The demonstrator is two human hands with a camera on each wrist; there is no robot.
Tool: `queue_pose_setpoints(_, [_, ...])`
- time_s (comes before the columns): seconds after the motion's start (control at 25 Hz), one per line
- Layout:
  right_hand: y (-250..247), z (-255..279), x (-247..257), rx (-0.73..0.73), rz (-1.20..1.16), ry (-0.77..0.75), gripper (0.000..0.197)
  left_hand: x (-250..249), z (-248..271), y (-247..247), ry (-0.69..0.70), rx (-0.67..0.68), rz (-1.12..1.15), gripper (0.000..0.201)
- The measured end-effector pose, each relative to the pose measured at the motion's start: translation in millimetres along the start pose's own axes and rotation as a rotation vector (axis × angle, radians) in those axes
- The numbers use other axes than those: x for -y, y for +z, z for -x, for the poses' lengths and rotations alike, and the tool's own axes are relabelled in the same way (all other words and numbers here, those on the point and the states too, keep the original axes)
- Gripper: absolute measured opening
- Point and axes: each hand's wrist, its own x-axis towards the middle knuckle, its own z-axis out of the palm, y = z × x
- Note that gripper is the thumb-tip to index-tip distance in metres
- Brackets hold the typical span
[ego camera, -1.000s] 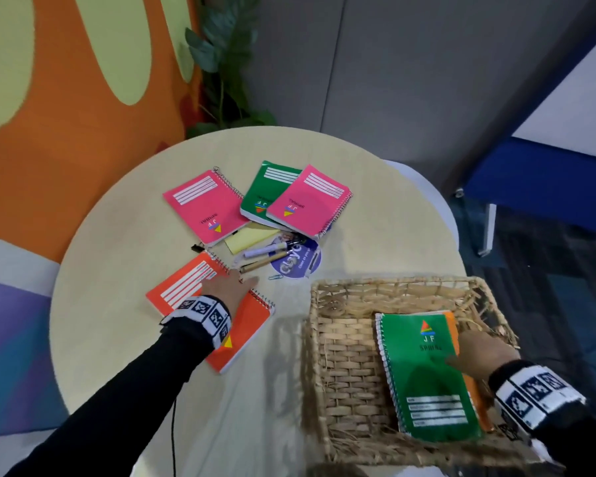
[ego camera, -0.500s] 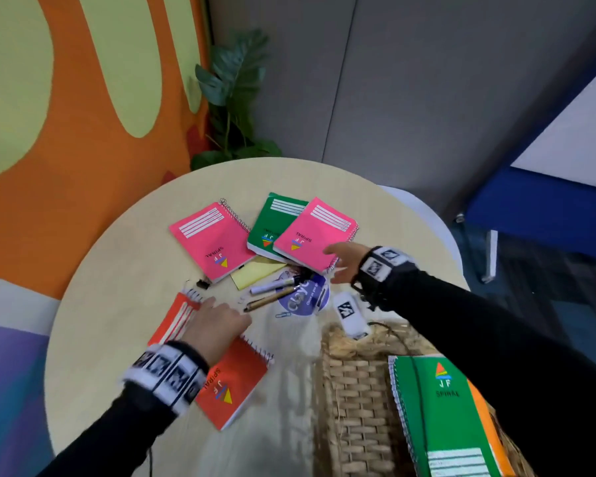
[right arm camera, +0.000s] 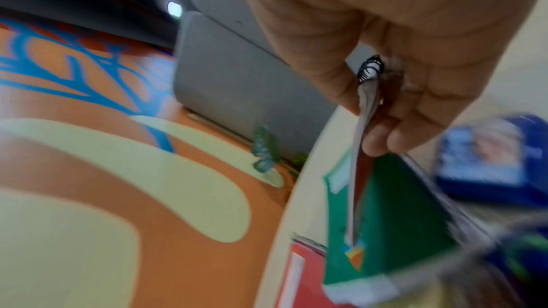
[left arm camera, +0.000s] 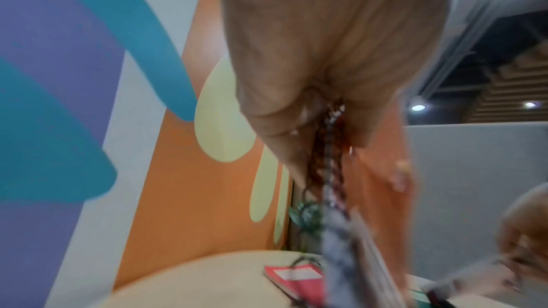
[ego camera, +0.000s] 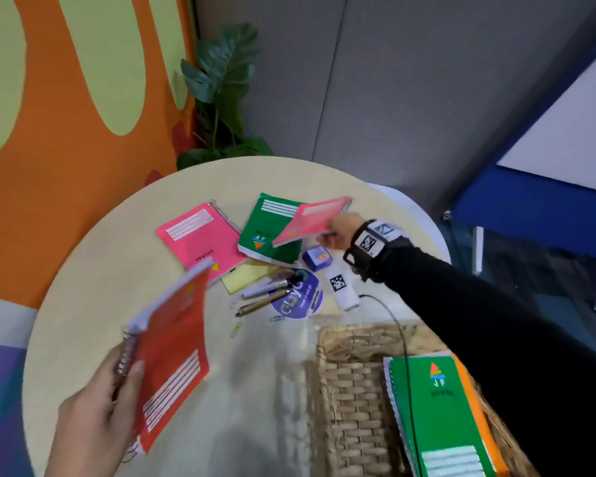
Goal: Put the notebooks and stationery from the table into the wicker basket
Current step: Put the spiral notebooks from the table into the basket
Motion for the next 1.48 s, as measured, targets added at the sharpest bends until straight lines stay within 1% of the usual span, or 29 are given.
queue_pose_setpoints(0.04, [-13.5, 19.3, 11.2, -0.076, 0.01, -0.047, 0.018, -3.1, 1.7, 5.2, 0.0, -0.042, 0.084, 0.034])
queue_pose_setpoints(0.08, [-31.8, 44.2, 20.7, -0.136, 0.138, -0.144, 0.017, -2.9, 2.4, 11.4, -0.029, -0.033, 0.158, 0.037])
queue_pose_setpoints(0.12, [-51.4, 67.8, 28.7, -0.203, 0.348, -0.259, 0.013, -3.9, 1.2, 16.4, -0.05, -0.045, 0.23, 0.036])
queue_pose_setpoints(0.16, [-74.7, 92.0, 27.4, -0.268, 0.601, -0.392, 0.014, -11.3, 0.2, 22.3, -0.051, -0.069, 0.312, 0.028])
queue_pose_setpoints(0.2, [-96.5, 116.2, 21.1, -0.342, 0.834, -0.518, 0.02, -16.8, -0.9, 25.9, -0.043, -0.073, 0.374, 0.018])
queue_pose_setpoints(0.24, [-118.2, 144.1, 14.3, -0.41, 0.998, -0.609, 0.025, -28.6, -0.4, 29.3, -0.024, -0.047, 0.431, 0.018])
queue_pose_setpoints(0.28, [-135.9, 170.8, 8.0, -0.437, 1.057, -0.668, 0.029, -38.5, 1.2, 33.1, 0.009, -0.007, 0.471, 0.023])
queue_pose_setpoints(0.32, [-149.5, 197.3, 4.1, -0.431, 1.102, -0.713, 0.032, -52.7, 3.2, 34.2, 0.029, 0.03, 0.495, 0.027])
queue_pose_setpoints(0.36, [-159.8, 222.1, 0.7, -0.386, 1.174, -0.724, 0.034, -59.8, 5.8, 39.2, 0.058, 0.045, 0.507, 0.031])
queue_pose_setpoints(0.4, [-164.8, 240.7, -0.5, -0.306, 1.263, -0.708, 0.037, -67.8, 9.6, 41.1, 0.071, 0.052, 0.508, 0.034])
queue_pose_setpoints(0.48, [-167.1, 260.6, -7.3, -0.122, 1.473, -0.59, 0.039, -78.2, 16.8, 45.3, 0.082, 0.084, 0.532, 0.037])
queue_pose_setpoints(0.52, [-161.9, 258.9, -15.7, -0.021, 1.584, -0.52, 0.04, -78.5, 20.2, 48.3, 0.096, 0.106, 0.533, 0.038])
queue_pose_setpoints(0.6, [-138.3, 243.1, -46.2, 0.217, 1.735, -0.451, 0.043, -82.4, 31.3, 51.4, 0.11, 0.158, 0.556, 0.039])
queue_pose_setpoints(0.68, [-107.9, 213.2, -86.2, 0.439, 1.806, -0.377, 0.042, -86.9, 45.3, 53.4, 0.111, 0.202, 0.56, 0.038])
queue_pose_setpoints(0.72, [-94.5, 195.1, -104.1, 0.529, 1.836, -0.366, 0.041, -87.8, 51.7, 54.4, 0.112, 0.225, 0.563, 0.038])
queue_pose_setpoints(0.76, [-84.8, 179.0, -118.5, 0.591, 1.869, -0.362, 0.04, -89.4, 59.2, 54.8, 0.112, 0.244, 0.567, 0.038])
queue_pose_setpoints(0.8, [-77.4, 165.0, -129.8, 0.616, 1.89, -0.355, 0.041, -91.5, 65.6, 55.5, 0.113, 0.266, 0.574, 0.037])
queue_pose_setpoints(0.88, [-68.1, 146.4, -144.6, 0.615, 1.89, -0.354, 0.044, -92.5, 79.0, 57.1, 0.114, 0.296, 0.585, 0.032])
queue_pose_setpoints(1.0, [-74.2, 130.7, -160.4, 0.566, 1.817, -0.37, 0.051, -97.6, 95.2, 57.6, 0.091, 0.341, 0.576, 0.024])
queue_pose_setpoints(1.04, [-81.5, 132.4, -162.3, 0.526, 1.723, -0.381, 0.059, -100.3, 99.5, 57.9, 0.083, 0.359, 0.569, 0.025])
queue_pose_setpoints(1.08, [-91.2, 137.0, -162.2, 0.493, 1.564, -0.378, 0.068, -104.4, 103.1, 58.1, 0.077, 0.38, 0.565, 0.027])
queue_pose_setpoints(1.12, [-101.1, 147.2, -159.2, 0.502, 1.322, -0.366, 0.078, -109.3, 105.0, 58.5, 0.086, 0.403, 0.565, 0.028])
queue_pose_setpoints(1.16, [-109.8, 163.0, -157.1, 0.556, 1.025, -0.335, 0.086, -114.9, 106.2, 60.2, 0.107, 0.421, 0.566, 0.029])
queue_pose_setpoints(1.2, [-115.1, 181.1, -156.6, 0.631, 0.697, -0.308, 0.089, -121.8, 106.0, 62.5, 0.136, 0.437, 0.571, 0.029])
queue_pose_setpoints(1.24, [-117.2, 201.3, -159.7, 0.675, 0.402, -0.3, 0.086, -129.2, 105.5, 66.5, 0.166, 0.456, 0.578, 0.029])
queue_pose_setpoints(1.28, [-116.2, 221.6, -165.5, 0.67, 0.176, -0.308, 0.081, -137.1, 104.5, 72.1, 0.191, 0.478, 0.582, 0.029])
queue_pose_setpoints(1.32, [-113.3, 234.1, -175.6, 0.63, 0.001, -0.295, 0.075, -144.2, 103.6, 77.7, 0.211, 0.502, 0.575, 0.027])
queue_pose_setpoints(1.4, [-111.2, 247.1, -197.6, 0.465, -0.225, -0.244, 0.064, -155.7, 101.4, 90.8, 0.258, 0.557, 0.512, 0.023])
queue_pose_setpoints(1.48, [-120.7, 251.0, -217.7, 0.301, -0.31, -0.212, 0.05, -156.8, 97.6, 104.5, 0.327, 0.609, 0.356, 0.026])
